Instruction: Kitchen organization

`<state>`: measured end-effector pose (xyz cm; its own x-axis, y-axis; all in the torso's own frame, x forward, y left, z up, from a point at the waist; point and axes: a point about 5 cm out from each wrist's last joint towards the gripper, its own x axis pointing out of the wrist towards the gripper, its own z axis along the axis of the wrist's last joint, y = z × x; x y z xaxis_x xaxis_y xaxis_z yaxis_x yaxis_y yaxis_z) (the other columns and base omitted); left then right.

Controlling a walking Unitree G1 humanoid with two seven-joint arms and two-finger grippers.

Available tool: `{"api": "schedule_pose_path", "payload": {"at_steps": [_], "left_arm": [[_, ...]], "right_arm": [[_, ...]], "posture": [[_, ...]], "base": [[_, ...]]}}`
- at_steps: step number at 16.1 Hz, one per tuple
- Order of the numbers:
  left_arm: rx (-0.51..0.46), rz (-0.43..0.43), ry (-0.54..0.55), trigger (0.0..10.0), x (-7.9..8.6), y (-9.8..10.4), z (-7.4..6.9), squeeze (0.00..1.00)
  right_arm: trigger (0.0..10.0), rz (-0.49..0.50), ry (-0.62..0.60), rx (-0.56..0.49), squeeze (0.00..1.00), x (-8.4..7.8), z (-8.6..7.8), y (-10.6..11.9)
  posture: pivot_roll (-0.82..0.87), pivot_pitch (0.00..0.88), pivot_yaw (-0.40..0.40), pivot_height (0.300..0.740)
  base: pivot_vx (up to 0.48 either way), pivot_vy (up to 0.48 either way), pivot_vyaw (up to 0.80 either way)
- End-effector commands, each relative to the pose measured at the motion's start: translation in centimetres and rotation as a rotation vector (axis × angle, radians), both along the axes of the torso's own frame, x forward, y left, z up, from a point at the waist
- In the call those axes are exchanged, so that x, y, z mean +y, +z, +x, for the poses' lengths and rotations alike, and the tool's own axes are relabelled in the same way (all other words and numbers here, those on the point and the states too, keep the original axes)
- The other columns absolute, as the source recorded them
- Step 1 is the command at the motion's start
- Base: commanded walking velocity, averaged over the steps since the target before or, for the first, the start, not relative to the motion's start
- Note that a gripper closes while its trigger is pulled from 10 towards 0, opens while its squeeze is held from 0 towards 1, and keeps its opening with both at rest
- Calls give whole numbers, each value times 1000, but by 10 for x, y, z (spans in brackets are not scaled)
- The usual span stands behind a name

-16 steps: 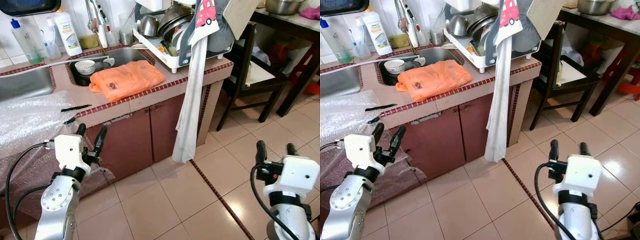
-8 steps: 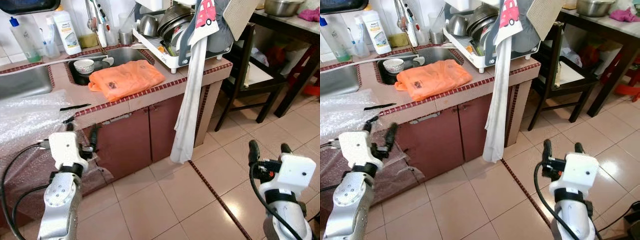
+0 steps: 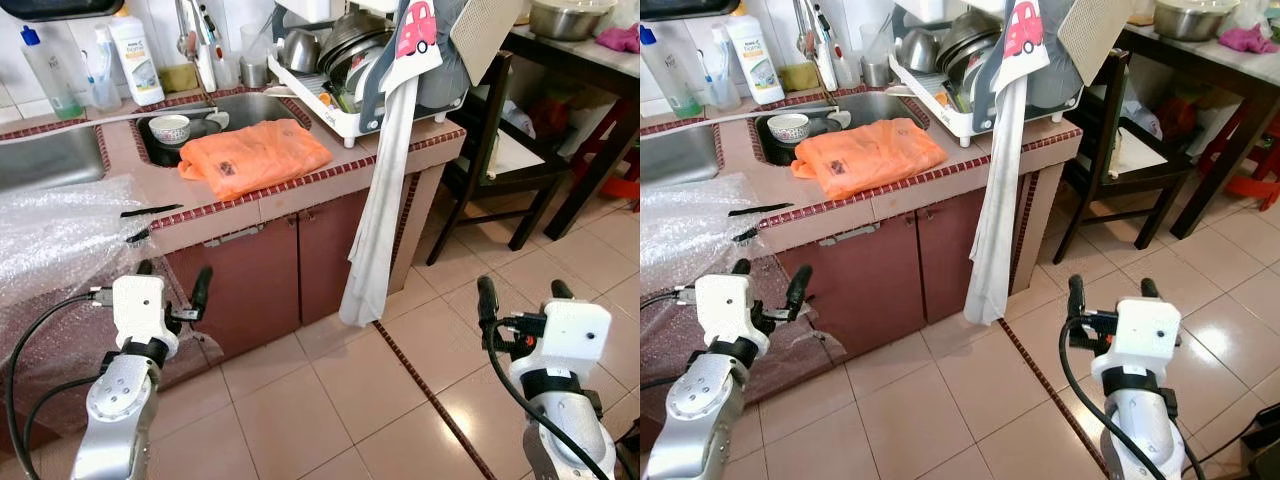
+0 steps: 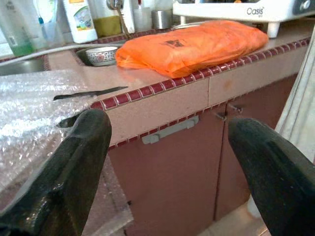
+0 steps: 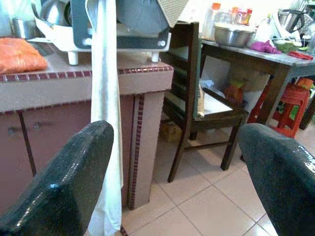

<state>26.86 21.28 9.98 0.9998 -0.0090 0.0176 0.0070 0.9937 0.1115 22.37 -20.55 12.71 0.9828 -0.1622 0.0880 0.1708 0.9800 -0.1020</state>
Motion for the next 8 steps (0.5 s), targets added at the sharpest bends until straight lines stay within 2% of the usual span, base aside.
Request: {"api": "schedule_pose_path", "payload": {"at_steps": [1,5,8], "left_arm": [[-4,10,-5,10000,-1,0,5,1000],[34,-42,28,10000,-15,-17,3,1000],[30,-14,35,10000,-11,-16,8,1000]], "right_arm": [[10000,-4,-16,0,1000,-4,1,-3],[10000,44,-11,-11,1000,4,4,-8],[10000,44,0,-4,1000,10,7,-12]], "posture": [[-44,56,34,740],[-48,49,41,740],[-43,40,36,740]], "base": [[0,0,0],[0,0,0],[0,0,0]]}}
